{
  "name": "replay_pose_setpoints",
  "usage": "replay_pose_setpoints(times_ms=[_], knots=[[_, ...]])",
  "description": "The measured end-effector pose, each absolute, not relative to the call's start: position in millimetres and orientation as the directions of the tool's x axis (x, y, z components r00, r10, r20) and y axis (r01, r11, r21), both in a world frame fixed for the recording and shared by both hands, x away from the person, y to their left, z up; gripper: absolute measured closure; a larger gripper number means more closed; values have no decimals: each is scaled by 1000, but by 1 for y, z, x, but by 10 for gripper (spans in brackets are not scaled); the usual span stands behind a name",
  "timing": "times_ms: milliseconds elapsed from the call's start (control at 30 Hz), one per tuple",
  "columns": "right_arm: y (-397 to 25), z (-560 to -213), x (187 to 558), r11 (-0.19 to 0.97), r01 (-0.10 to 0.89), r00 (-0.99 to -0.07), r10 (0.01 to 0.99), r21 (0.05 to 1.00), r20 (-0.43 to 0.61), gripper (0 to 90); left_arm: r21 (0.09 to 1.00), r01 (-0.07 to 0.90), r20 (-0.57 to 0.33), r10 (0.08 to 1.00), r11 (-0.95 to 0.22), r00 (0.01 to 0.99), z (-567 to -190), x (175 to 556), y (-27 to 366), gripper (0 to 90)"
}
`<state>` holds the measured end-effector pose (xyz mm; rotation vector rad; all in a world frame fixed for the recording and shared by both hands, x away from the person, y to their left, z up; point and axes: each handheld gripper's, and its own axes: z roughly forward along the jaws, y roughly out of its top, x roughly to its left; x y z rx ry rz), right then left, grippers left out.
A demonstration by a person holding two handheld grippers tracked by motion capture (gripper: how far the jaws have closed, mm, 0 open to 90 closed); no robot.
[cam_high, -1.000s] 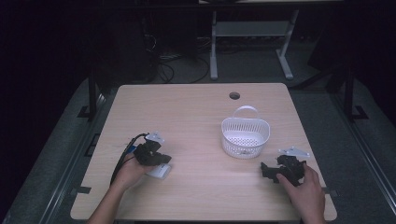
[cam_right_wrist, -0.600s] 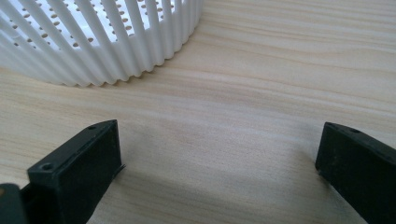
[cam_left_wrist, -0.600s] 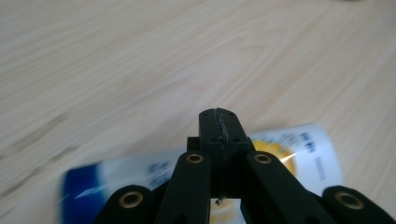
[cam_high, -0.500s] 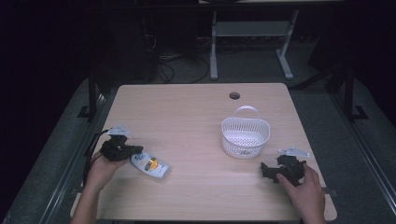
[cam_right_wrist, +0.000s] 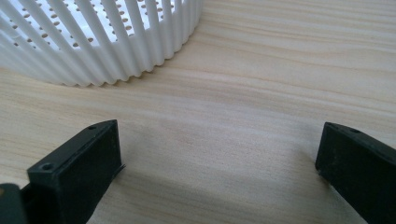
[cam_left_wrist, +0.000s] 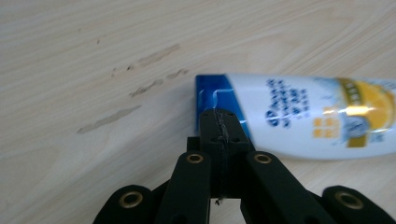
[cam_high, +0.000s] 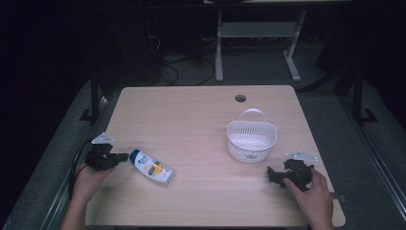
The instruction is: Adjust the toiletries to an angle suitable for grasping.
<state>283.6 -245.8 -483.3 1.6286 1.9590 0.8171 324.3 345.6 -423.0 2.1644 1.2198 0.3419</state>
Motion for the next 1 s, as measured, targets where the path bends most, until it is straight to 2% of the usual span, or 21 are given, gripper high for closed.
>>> replay_pose_setpoints(times_ms=[200, 1000], knots=[[-246, -483, 284, 122, 707, -192, 981, 697, 23, 0, 602, 699, -78, 843, -386, 532, -434, 330, 346, 900], [-246, -483, 284, 122, 706, -192, 981, 697, 23, 0, 605, 683, -79, 822, -410, 564, -433, 354, 319, 900]])
